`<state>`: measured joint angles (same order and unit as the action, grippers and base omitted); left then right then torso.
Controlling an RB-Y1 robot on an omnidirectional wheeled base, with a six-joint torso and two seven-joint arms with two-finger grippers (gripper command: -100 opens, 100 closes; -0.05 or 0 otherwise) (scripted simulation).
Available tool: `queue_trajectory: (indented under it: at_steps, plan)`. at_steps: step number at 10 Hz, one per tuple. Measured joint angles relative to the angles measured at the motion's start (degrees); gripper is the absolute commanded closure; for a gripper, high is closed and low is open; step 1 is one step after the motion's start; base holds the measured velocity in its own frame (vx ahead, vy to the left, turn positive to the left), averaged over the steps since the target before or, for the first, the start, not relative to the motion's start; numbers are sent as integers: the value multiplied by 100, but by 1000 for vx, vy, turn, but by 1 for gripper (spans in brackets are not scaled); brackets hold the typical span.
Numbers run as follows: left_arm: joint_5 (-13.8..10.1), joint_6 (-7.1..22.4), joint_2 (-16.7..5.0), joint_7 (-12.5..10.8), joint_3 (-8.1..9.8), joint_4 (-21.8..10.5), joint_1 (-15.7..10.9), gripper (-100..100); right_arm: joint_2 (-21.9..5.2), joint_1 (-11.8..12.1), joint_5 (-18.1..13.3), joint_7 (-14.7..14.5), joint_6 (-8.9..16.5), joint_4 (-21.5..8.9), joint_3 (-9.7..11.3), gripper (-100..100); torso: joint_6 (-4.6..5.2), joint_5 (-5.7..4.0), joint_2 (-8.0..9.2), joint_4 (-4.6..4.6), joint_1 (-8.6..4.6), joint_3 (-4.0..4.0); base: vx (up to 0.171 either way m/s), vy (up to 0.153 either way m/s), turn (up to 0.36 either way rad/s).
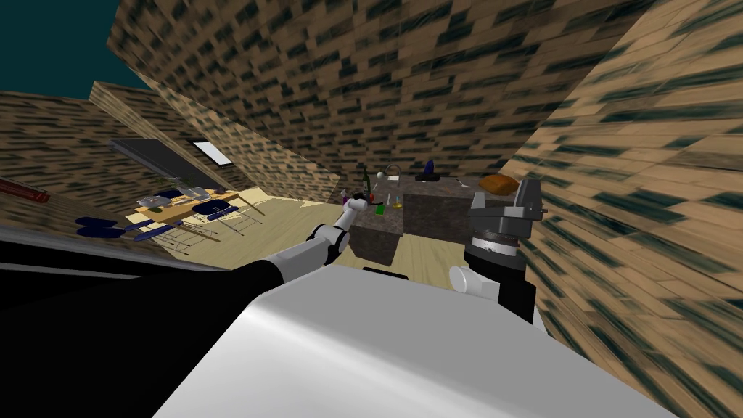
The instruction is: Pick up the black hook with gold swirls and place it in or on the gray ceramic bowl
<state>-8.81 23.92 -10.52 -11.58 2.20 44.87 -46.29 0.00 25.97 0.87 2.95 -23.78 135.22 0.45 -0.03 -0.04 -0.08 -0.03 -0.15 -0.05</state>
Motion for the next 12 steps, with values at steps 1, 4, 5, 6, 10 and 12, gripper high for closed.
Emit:
queue_trajectory:
  at_steps: [1,4,5,6,10,12]
  plan:
    - [-1,58,-26,0,2,-228,-141,-100,0,0,0,0,0,0,0,0,1,0,-1,1,0,0,16,-28,-27]
    - [104,300,-51,-25,34,-811,-411,-100,0,0,0,0,0,0,0,0,1,-1,-4,0,-4,-2,33,-48,-64]
    - [201,435,-41,-71,54,-1008,-510,-100,0,0,0,0,0,0,0,0,2,-2,-9,-2,-7,-5,43,-58,-63]
    - [256,568,-49,-94,67,-1167,-591,-100,0,0,0,0,0,0,0,0,1,-2,-9,-2,-8,-5,41,-51,-51]
    - [367,829,-68,-120,96,-1626,-793,0,0,0,0,0,0,0,0,0,-1,2,1,0,8,1,20,-22,-22]
    - [363,752,-64,-105,102,-1651,-726,-100,0,1,0,0,0,0,0,0,-2,3,-14,-2,11,-7,64,-13,-14]
